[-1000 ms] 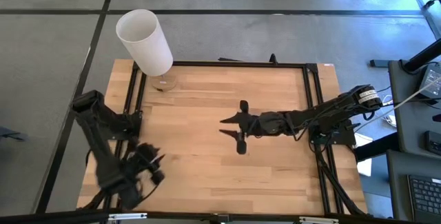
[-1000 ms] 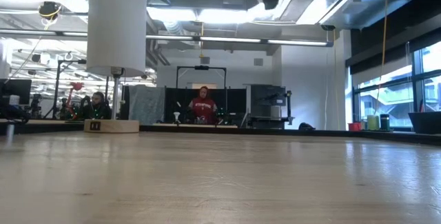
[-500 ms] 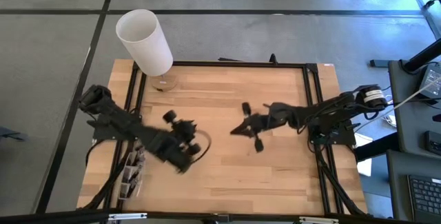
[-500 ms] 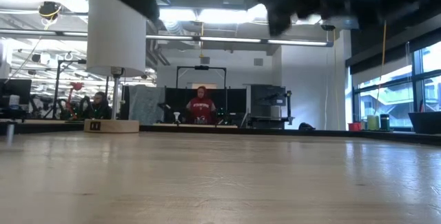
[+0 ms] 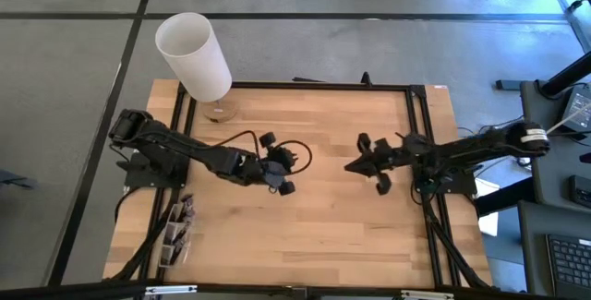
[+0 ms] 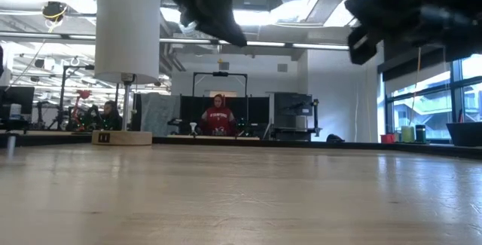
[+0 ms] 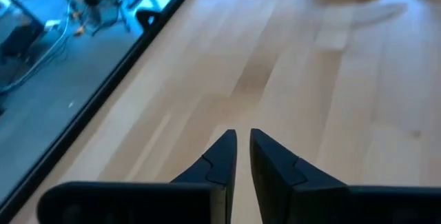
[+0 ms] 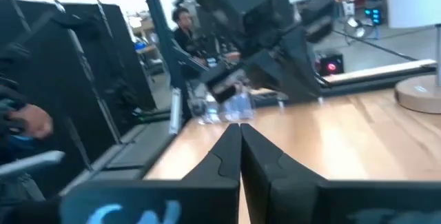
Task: Pick & Place Makeup Supplies
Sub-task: Return to Home Position
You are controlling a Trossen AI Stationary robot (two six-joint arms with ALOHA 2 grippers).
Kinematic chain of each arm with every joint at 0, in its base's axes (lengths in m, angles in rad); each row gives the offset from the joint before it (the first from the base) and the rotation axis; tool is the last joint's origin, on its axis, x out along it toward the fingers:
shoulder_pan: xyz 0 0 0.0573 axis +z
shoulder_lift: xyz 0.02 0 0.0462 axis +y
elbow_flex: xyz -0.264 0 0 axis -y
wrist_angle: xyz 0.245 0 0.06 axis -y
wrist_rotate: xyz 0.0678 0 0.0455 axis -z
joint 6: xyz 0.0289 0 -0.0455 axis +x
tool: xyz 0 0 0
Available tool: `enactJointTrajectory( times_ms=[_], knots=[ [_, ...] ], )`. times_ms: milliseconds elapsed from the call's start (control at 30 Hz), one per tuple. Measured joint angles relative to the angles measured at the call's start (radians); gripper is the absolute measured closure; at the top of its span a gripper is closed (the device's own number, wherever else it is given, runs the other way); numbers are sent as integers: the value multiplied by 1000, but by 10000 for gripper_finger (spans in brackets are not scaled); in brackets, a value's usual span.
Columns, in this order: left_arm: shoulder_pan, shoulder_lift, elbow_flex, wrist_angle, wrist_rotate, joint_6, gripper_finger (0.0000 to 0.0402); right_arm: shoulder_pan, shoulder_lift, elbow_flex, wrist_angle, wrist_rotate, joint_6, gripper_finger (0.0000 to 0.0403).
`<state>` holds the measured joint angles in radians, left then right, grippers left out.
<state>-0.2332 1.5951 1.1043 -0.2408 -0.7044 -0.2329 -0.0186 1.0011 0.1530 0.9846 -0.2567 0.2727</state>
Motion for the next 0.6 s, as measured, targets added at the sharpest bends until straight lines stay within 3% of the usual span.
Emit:
enactJointTrajectory(
  times_ms=[167,300,500,600],
  knots=[
    [7,-22,-56,142,28,83,375,44,-182,-21,-141,46,10,401],
    [7,-101,-169,268,38,92,381,77,-286,-21,-261,105,-16,401],
    [12,-316,-424,558,52,160,382,111,-430,-21,-366,107,-42,401],
    [37,-430,-548,691,111,193,383,115,-508,-21,-440,107,-65,402]
  ],
)
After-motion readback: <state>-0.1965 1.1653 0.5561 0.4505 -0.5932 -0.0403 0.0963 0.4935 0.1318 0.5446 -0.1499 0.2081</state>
